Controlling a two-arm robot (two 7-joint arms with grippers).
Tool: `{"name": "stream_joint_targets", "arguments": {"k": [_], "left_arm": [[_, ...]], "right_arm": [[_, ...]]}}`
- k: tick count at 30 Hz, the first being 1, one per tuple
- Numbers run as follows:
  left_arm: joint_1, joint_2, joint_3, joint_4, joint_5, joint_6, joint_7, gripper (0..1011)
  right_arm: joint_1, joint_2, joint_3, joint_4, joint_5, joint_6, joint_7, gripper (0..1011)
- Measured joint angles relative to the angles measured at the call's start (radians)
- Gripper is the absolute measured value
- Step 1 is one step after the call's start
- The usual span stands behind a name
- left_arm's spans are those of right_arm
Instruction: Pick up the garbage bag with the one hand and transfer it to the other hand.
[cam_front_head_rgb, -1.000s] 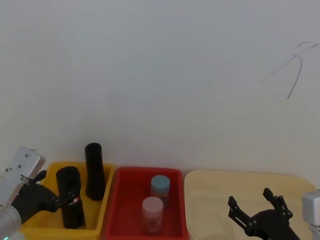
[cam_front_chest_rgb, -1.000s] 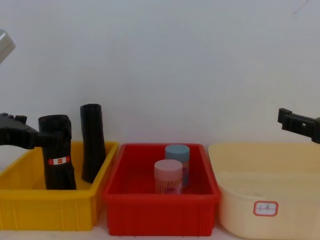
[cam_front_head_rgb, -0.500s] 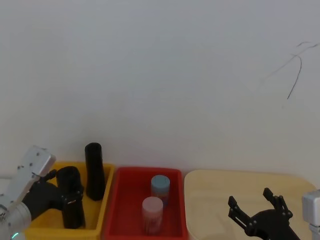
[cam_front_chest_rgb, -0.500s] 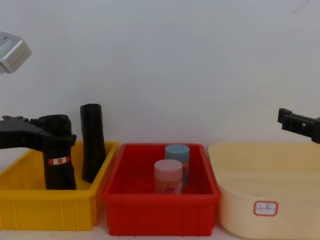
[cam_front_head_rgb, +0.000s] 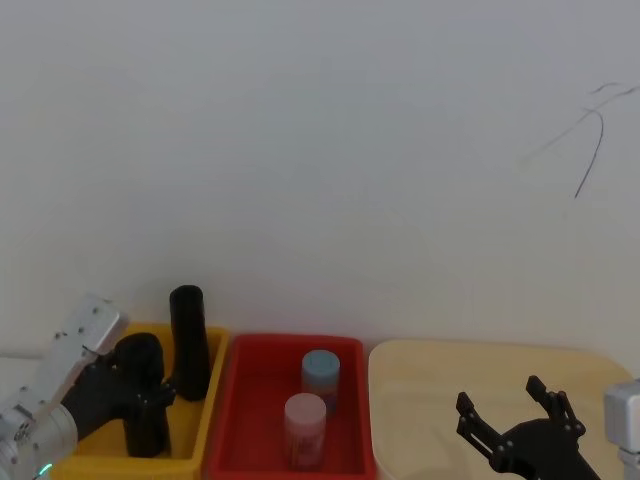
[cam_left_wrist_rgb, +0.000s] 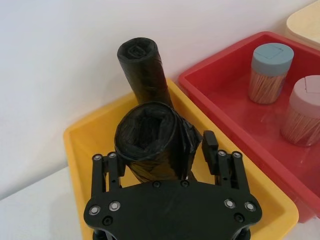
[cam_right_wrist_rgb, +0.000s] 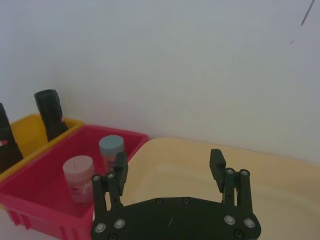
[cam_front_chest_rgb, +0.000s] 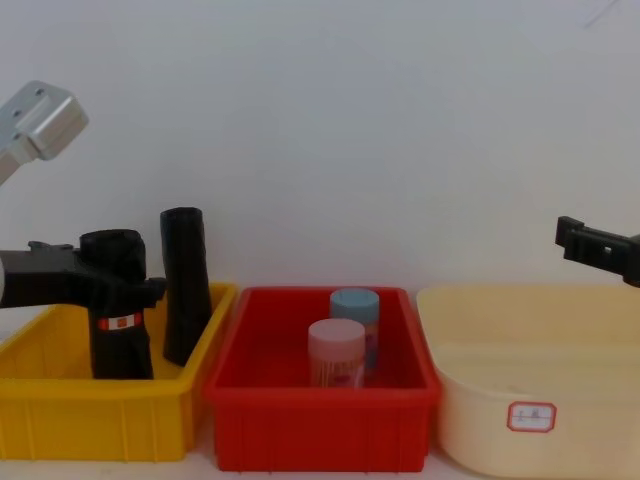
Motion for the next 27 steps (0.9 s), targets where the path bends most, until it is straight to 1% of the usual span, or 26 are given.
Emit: {"name": "stream_joint_targets", "arguments": {"k": [2, 3, 6, 7, 8, 10, 13, 14, 19, 27], "left_arm": [[-0.003, -0.002, 0.002, 0.005, 0.002, -0.001, -0.002, 844], [-0.004, -0.003, 0.003, 0.006, 0.002, -0.001, -0.003, 791], [-0.007, -0.004, 0.005, 0.011, 0.004, -0.001, -0.005, 740], [-0.007, -0.005, 0.005, 0.012, 0.004, -0.001, -0.005, 687], [-0.008, -0.005, 0.006, 0.013, 0.005, -0.001, -0.005, 660], [-0.010, -0.007, 0.007, 0.015, 0.006, -0.002, -0.006, 632], [-0.011, -0.008, 0.008, 0.018, 0.007, -0.002, -0.008, 508], [-0.012, -0.008, 0.008, 0.018, 0.007, -0.002, -0.008, 490], [-0.014, -0.010, 0.009, 0.021, 0.008, -0.002, -0.009, 446], [-0.015, -0.010, 0.010, 0.023, 0.010, -0.003, -0.012, 404]], "right_arm": [[0.000, 0.000, 0.000, 0.000, 0.000, 0.000, 0.000, 999], [0.000, 0.000, 0.000, 0.000, 0.000, 0.000, 0.000, 1000], [0.000, 0.000, 0.000, 0.000, 0.000, 0.000, 0.000, 999], [0.000, 0.000, 0.000, 0.000, 0.000, 0.000, 0.000, 1000], [0.000, 0.000, 0.000, 0.000, 0.000, 0.000, 0.000, 1000], [0.000, 0.000, 0.000, 0.000, 0.000, 0.000, 0.000, 1000], [0.000, 0.000, 0.000, 0.000, 0.000, 0.000, 0.000, 999], [0.000, 0.000, 0.000, 0.000, 0.000, 0.000, 0.000, 999], [0.000, 0.000, 0.000, 0.000, 0.000, 0.000, 0.000, 1000], [0.000, 0.000, 0.000, 0.000, 0.000, 0.000, 0.000, 1000]]}}
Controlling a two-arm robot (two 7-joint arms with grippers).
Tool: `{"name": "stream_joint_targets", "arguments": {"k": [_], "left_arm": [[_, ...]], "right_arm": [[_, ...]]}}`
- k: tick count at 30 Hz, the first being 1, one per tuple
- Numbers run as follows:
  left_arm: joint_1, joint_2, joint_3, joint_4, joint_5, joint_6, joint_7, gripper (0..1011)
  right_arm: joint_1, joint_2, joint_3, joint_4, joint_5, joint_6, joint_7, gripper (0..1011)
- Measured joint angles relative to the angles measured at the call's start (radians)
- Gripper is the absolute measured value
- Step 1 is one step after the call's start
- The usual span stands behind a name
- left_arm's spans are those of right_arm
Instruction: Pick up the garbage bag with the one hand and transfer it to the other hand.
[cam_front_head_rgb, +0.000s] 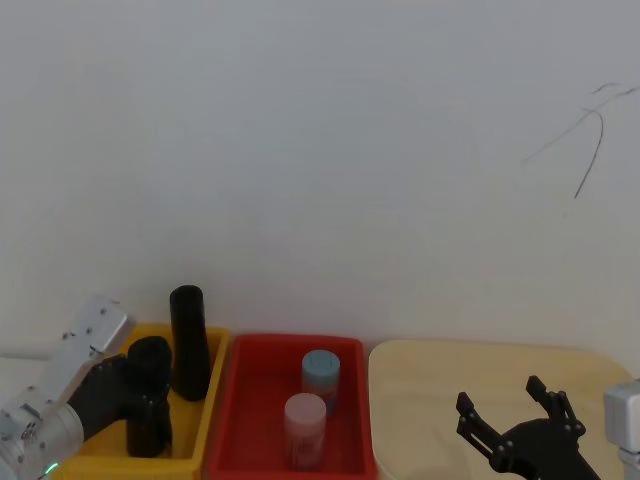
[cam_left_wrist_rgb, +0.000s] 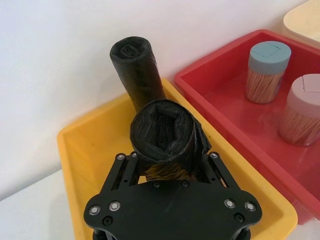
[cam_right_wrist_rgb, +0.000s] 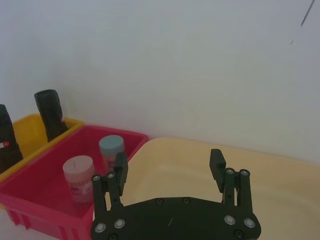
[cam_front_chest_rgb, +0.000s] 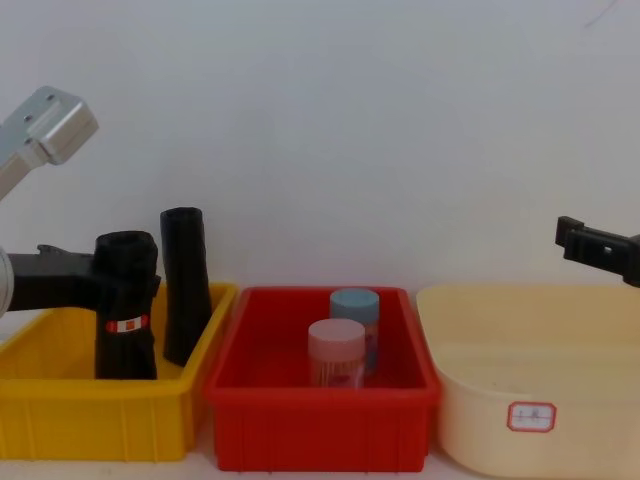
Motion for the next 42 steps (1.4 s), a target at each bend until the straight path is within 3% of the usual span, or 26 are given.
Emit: {"name": "stream_joint_targets", "arguments": {"k": [20, 30, 42], "left_arm": [[-0.037, 0.002, 0.006, -0.066, -0.025, -0.072, -0.107, 381], [-0.103, -0.015, -0.003, -0.125, -0.080, -0.115, -0.176, 381], [-0.174, -0.050, 0.004, -0.152, -0.148, -0.123, -0.239, 381]], "right_arm": [[0.000, 0.000, 0.000, 0.000, 0.000, 0.000, 0.000, 1000], [0.000, 0.000, 0.000, 0.000, 0.000, 0.000, 0.000, 999], [0.000, 0.000, 0.000, 0.000, 0.000, 0.000, 0.000, 1000]]}}
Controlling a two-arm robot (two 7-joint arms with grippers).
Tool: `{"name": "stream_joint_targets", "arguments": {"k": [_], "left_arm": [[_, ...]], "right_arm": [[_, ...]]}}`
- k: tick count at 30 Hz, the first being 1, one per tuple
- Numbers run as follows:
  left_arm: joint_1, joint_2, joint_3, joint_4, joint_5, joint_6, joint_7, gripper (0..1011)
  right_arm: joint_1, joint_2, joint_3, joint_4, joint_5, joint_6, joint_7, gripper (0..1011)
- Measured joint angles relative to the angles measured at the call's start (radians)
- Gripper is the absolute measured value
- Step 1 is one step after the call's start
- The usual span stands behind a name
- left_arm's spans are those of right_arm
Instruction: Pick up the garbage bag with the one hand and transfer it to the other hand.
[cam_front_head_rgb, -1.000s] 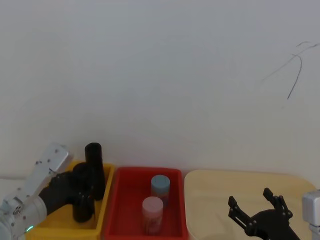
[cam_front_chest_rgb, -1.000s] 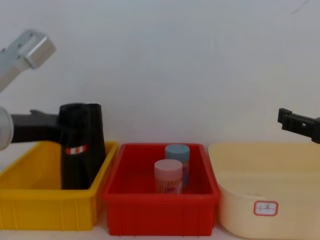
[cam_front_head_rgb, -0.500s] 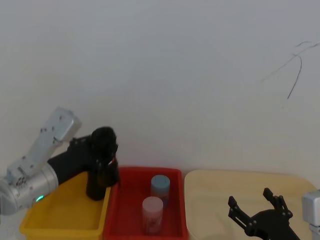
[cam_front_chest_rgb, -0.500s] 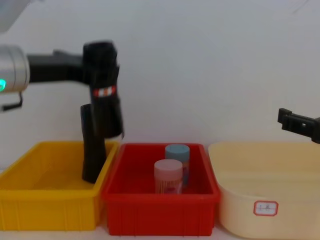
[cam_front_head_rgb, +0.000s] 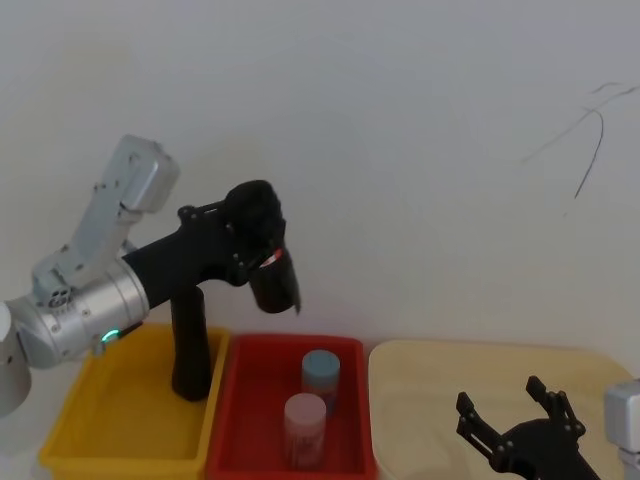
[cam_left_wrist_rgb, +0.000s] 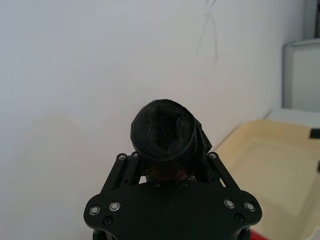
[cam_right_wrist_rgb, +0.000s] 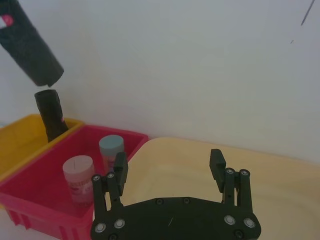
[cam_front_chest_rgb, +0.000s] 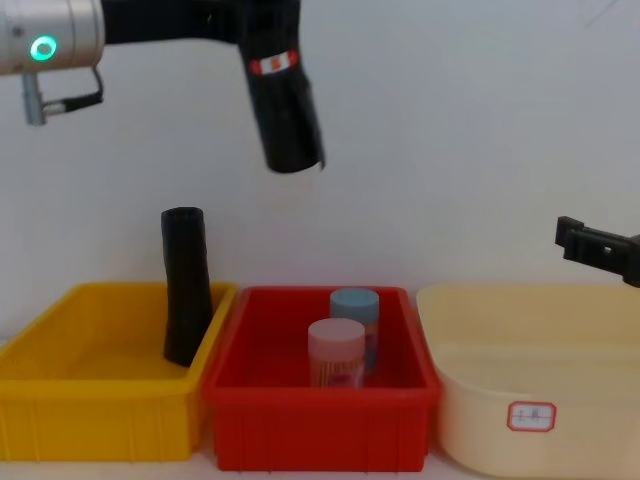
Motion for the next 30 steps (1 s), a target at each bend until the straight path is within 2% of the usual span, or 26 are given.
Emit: {"name": "stream_joint_targets", "arguments": {"k": [10, 19, 30], "left_arm": [[-0.037, -0.020, 0.027, -0.010, -0.052, 0.044, -0.048, 381], [-0.050, -0.027, 0.040, -0.013, -0.073, 0.066, -0.068, 381], [-0.058, -0.031, 0.048, -0.015, -0.086, 0.078, -0.080, 381]], "right_arm": [[0.000, 0.000, 0.000, 0.000, 0.000, 0.000, 0.000, 1000], [0.003, 0.009, 0.004, -0.011, 0.000, 0.005, 0.012, 999], [0.048, 0.063, 0.016, -0.042, 0.034, 0.060, 0.111, 999]]}}
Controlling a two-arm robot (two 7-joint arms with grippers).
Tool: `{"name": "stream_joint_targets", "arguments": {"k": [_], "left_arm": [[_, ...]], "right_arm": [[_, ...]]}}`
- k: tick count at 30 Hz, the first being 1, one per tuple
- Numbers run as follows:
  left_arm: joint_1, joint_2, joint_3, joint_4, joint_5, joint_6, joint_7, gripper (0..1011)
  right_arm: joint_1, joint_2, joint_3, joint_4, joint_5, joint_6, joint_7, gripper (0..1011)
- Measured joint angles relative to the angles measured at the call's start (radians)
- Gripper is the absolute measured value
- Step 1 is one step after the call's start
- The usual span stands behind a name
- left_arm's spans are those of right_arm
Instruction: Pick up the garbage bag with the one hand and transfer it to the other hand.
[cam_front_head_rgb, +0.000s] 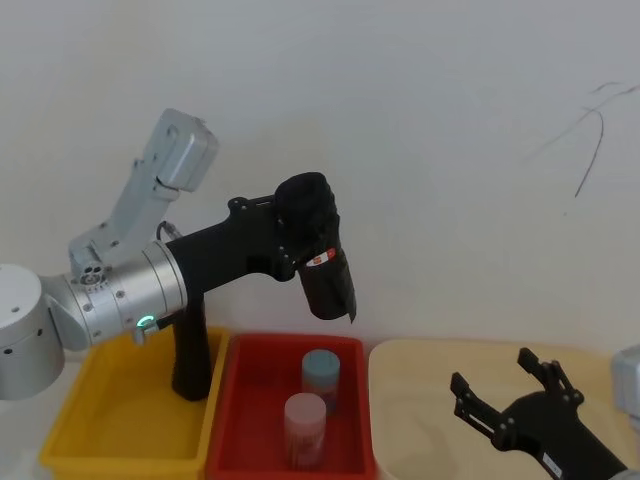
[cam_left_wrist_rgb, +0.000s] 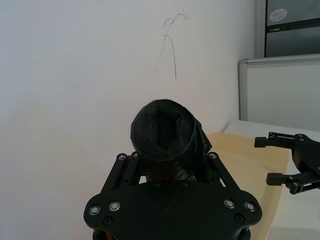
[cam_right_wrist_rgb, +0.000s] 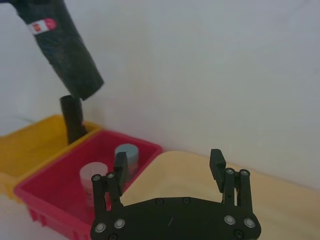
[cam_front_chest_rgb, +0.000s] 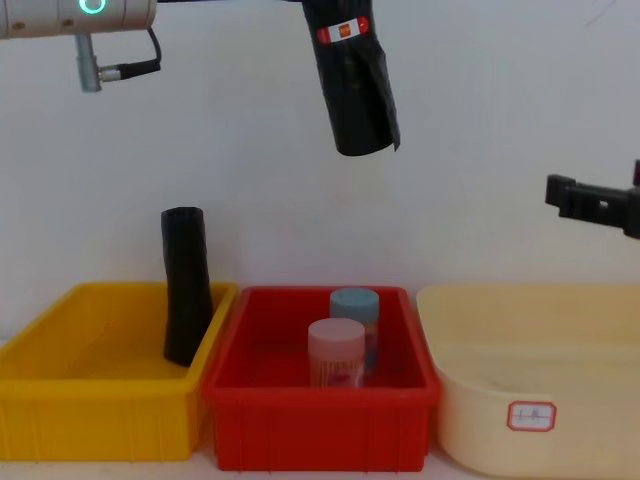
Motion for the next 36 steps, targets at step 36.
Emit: {"name": "stream_joint_targets", "arguments": {"k": [36], "left_arm": [[-0.005, -0.002, 0.005, -0.001, -0.008, 0.008, -0.008, 381]], "right_arm": [[0.407, 0.077, -0.193, 0.158, -0.020, 0.140, 0.301, 1000]]}}
